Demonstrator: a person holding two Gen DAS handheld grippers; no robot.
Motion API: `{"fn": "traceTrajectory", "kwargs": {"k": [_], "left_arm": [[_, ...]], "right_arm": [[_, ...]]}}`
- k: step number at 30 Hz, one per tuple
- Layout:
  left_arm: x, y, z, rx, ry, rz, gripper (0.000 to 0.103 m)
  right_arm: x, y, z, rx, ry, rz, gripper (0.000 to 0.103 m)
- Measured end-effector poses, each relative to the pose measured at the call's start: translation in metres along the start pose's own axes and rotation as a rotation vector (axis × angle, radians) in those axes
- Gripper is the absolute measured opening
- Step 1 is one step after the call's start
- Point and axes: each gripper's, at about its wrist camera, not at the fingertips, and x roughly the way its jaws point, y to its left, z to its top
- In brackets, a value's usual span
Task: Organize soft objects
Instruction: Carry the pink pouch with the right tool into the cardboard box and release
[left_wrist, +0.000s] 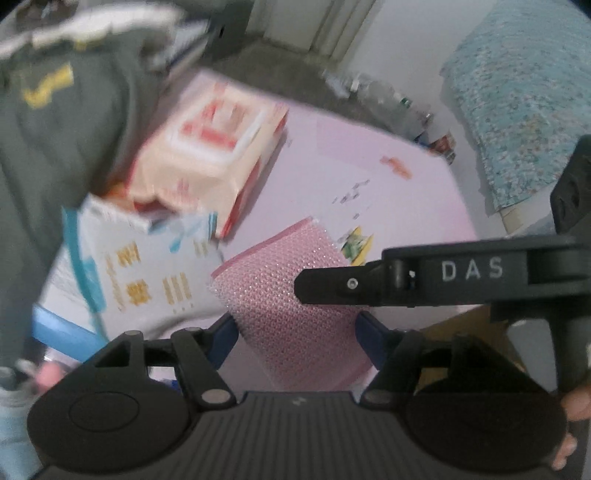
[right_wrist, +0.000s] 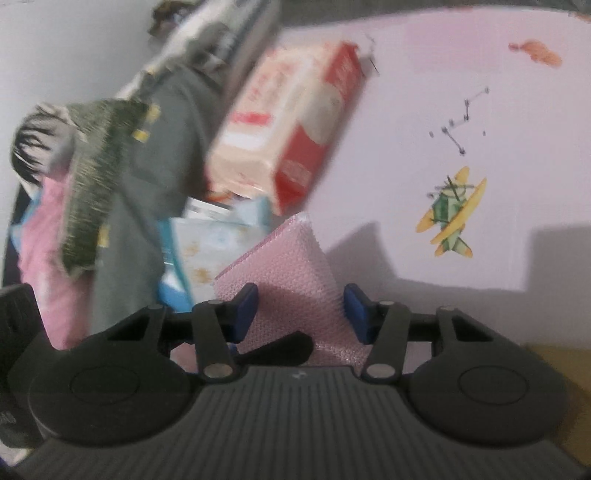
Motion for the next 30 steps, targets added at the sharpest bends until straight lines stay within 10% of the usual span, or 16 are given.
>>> {"fn": "traceTrajectory", "kwargs": {"k": [9, 18, 30], "left_arm": [[-0.081, -0.092, -0.009, 0.142, -0.121, -0.074, 0.071], [-0.059, -0.217, -0.052, 0.354, -0.003, -0.192, 0.072], [0.021, -0.237, -0.077, 0.431, 0.099, -0.133, 0.077]], "right_arm": [[-0.13, 0.007, -0.039, 0.037, -0.177, 0.095, 0.051], [-0.24, -0.088, -0.134, 0.258, -0.317, 0.057, 0.053], [-0.192, -0.217, -0.175, 0.546, -0.325, 0.105, 0.056]]}}
